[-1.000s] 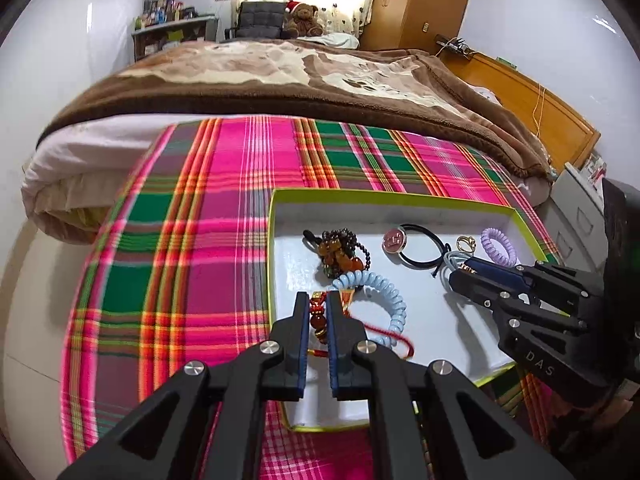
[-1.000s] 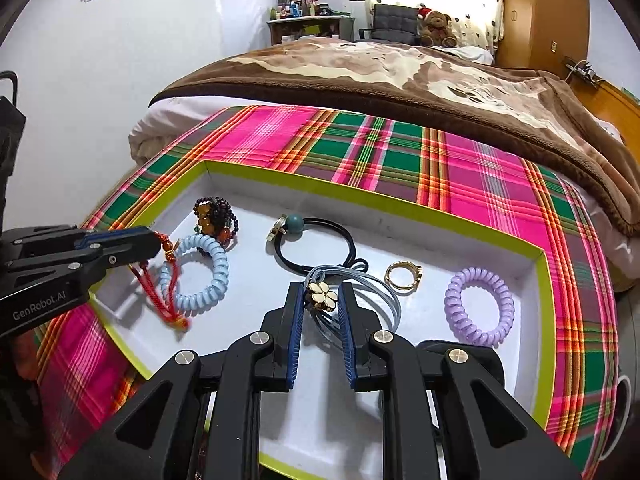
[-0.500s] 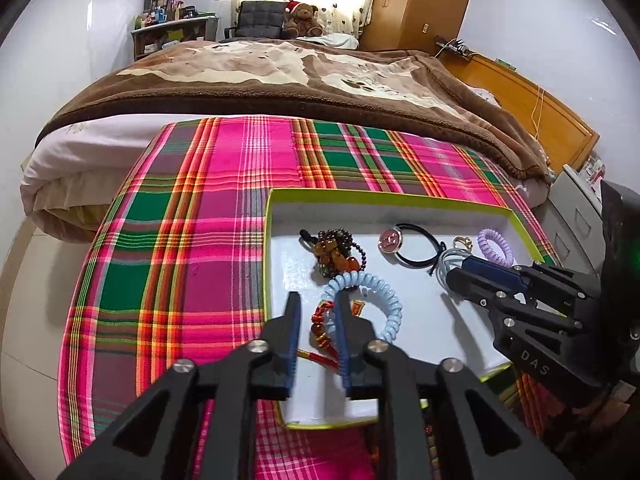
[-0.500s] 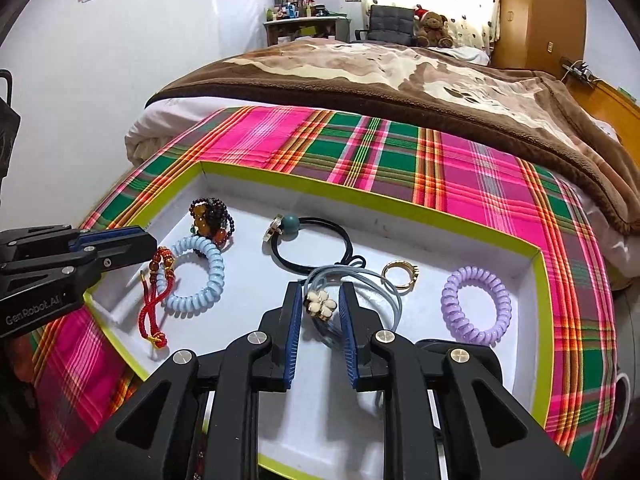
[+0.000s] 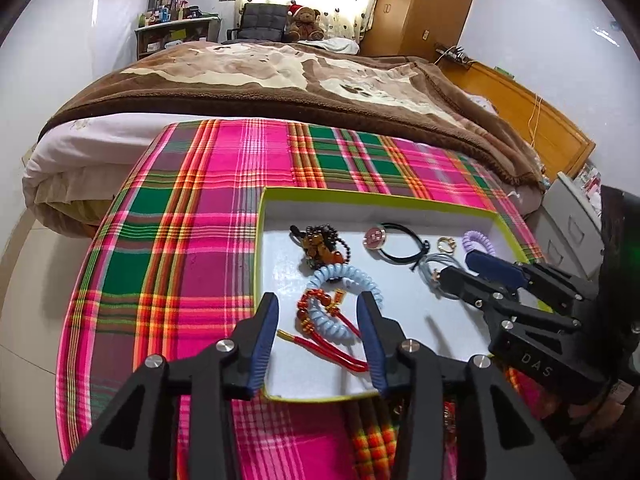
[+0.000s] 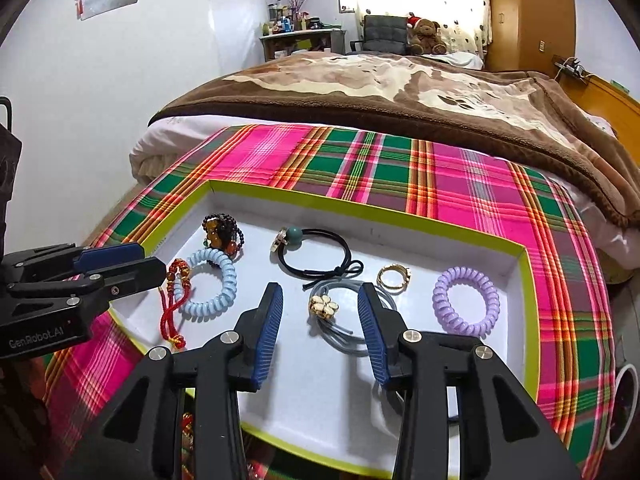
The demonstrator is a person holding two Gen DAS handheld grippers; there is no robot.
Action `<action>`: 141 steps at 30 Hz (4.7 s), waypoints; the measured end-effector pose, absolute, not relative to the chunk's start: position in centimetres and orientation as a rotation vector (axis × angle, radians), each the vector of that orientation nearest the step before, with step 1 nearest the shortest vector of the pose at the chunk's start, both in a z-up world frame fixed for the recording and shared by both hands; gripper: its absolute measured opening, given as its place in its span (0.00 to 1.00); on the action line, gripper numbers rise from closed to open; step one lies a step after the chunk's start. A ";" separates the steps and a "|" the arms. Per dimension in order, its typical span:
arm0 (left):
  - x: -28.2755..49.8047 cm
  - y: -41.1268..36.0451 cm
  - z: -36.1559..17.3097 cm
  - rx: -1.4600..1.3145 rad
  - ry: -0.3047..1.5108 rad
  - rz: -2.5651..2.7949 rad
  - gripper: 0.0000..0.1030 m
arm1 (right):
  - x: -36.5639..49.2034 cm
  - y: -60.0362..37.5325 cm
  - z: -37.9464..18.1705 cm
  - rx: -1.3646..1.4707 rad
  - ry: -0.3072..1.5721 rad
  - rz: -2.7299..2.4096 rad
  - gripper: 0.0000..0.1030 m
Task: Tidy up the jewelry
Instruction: 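Withdraw both tools and grasp the gold ornate pendant with the right tool, then grasp the red beaded bracelet with gold charm with the left tool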
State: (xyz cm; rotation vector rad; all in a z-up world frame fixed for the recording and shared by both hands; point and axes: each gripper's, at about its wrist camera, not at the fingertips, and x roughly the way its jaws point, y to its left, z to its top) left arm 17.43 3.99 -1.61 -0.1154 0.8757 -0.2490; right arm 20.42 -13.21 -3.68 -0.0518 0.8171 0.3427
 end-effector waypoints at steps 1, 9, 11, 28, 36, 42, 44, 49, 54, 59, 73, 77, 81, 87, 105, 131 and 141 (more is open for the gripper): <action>17.2 4.0 -1.5 -0.116 0.873 -0.248 0.43 | 20.2 -13.3 -3.5 -0.043 0.814 0.343 0.39; 14.8 3.7 -0.2 -0.106 0.829 -0.236 0.47 | 18.0 -14.4 -1.9 0.006 0.767 0.351 0.39; 14.1 3.8 0.1 -0.114 0.818 -0.225 0.47 | 17.3 -14.6 -1.6 0.015 0.756 0.354 0.39; 8.5 5.8 0.3 -0.199 0.767 -0.220 0.48 | 11.8 -16.0 -1.8 0.013 0.748 0.400 0.39; 6.7 6.8 -0.8 -0.247 0.782 -0.210 0.48 | 11.5 -14.7 -4.1 -0.058 0.834 0.491 0.39; 6.2 6.9 -1.1 -0.251 0.790 -0.216 0.48 | 12.2 -14.5 -5.2 -0.034 0.874 0.508 0.39; 6.1 6.9 -1.3 -0.252 0.793 -0.218 0.48 | 12.4 -14.0 -5.5 -0.038 0.892 0.538 0.39; 5.9 7.0 -1.5 -0.259 0.801 -0.219 0.48 | 12.3 -12.8 -6.1 -0.085 0.914 0.564 0.39; 5.8 7.1 -1.6 -0.261 0.804 -0.221 0.48 | 12.5 -12.7 -6.3 -0.081 0.926 0.567 0.39; 5.9 7.1 -2.0 -0.265 0.814 -0.223 0.48 | 12.2 -12.6 -6.2 -0.092 0.923 0.548 0.39; 5.7 7.0 -2.3 -0.264 0.829 -0.220 0.48 | 10.7 -13.1 -5.6 -0.142 0.895 0.478 0.18; 5.6 6.7 -2.4 -0.261 0.830 -0.228 0.48 | 10.1 -14.3 -5.1 -0.104 0.875 0.443 0.00; 5.7 6.3 -2.5 -0.257 0.835 -0.238 0.48 | 9.7 -15.4 -5.3 -0.086 0.893 0.431 0.00; 5.8 5.9 -2.4 -0.255 0.836 -0.236 0.48 | 9.8 -14.8 -4.7 -0.101 0.863 0.487 0.10; 6.5 5.0 -2.5 -0.249 0.847 -0.255 0.48 | 10.6 -14.6 -6.1 -0.151 0.915 0.427 0.28; 11.5 -2.8 -4.9 -0.056 0.937 -0.210 0.55 | 9.0 -19.1 -4.1 0.000 0.820 0.396 0.28; 11.3 -4.4 -5.1 0.067 0.908 -0.158 0.55 | 8.7 -18.9 -3.8 -0.003 0.794 0.420 0.28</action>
